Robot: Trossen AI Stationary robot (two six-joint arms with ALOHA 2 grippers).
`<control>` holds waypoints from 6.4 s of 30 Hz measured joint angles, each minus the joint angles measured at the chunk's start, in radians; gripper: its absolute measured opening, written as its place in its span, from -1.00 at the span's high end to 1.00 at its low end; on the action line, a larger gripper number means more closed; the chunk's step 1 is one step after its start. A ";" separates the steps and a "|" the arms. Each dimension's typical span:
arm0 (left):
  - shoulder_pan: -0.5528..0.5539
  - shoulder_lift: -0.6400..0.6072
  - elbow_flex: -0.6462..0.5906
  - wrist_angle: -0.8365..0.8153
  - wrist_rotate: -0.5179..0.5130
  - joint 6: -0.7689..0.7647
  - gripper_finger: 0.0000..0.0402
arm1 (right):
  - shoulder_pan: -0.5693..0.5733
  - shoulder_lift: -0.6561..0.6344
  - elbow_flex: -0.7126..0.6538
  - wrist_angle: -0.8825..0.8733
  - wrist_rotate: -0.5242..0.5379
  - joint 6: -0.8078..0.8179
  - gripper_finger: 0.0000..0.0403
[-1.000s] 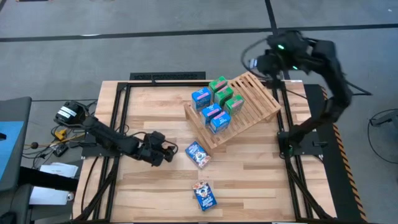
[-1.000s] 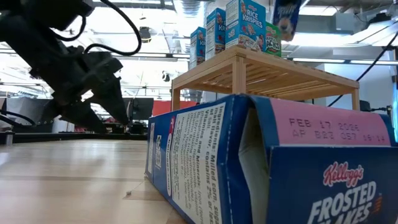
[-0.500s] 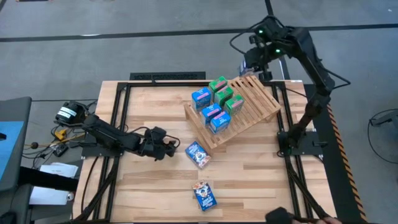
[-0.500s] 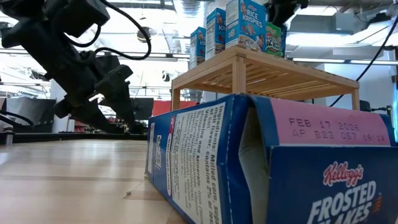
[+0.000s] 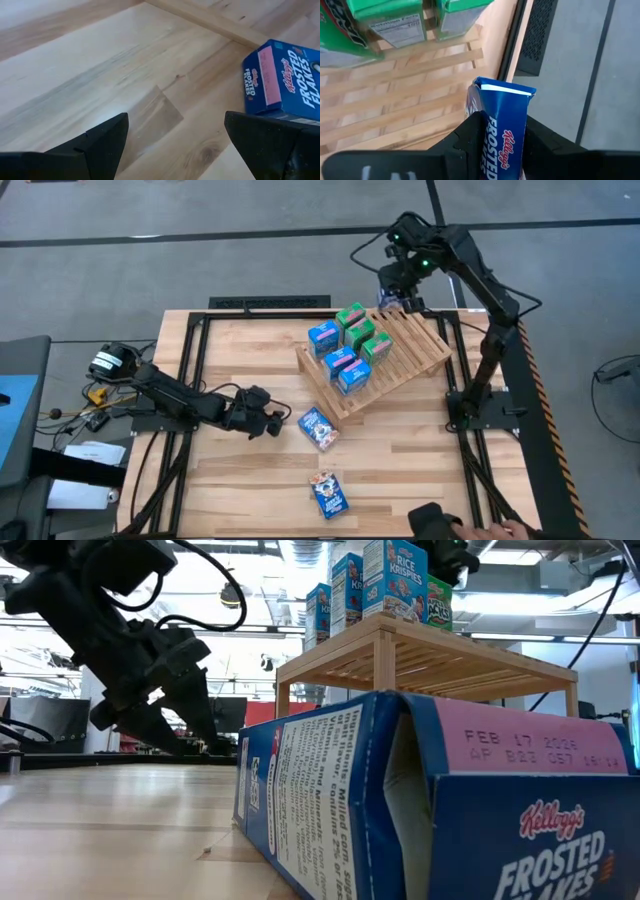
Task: Stack cereal on shelf
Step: Put the middle blue cereal box on the shelf, then put the bottom blue cereal align with the other blue cereal box on the shelf
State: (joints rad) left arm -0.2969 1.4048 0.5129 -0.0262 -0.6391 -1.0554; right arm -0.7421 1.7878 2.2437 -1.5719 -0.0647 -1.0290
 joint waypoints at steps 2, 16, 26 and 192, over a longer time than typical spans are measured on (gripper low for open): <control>0.004 0.000 0.000 -0.001 -0.001 0.003 -0.60 | 0.000 -0.003 -0.018 0.001 0.000 0.000 0.34; 0.042 0.000 0.000 -0.001 -0.021 0.014 -0.60 | 0.072 -0.106 -0.190 0.000 -0.040 -0.086 0.34; 0.056 0.000 0.000 -0.001 -0.030 0.023 -0.60 | 0.086 -0.106 -0.192 0.015 -0.116 -0.233 0.34; -0.181 0.252 0.193 0.572 0.423 0.652 -0.39 | 1.661 0.057 -0.530 0.555 0.807 2.313 -0.44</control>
State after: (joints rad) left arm -0.4778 1.6573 0.7055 0.5462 -0.2165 -0.4032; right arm 0.9192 1.8452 1.7138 -1.0171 0.7422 1.2843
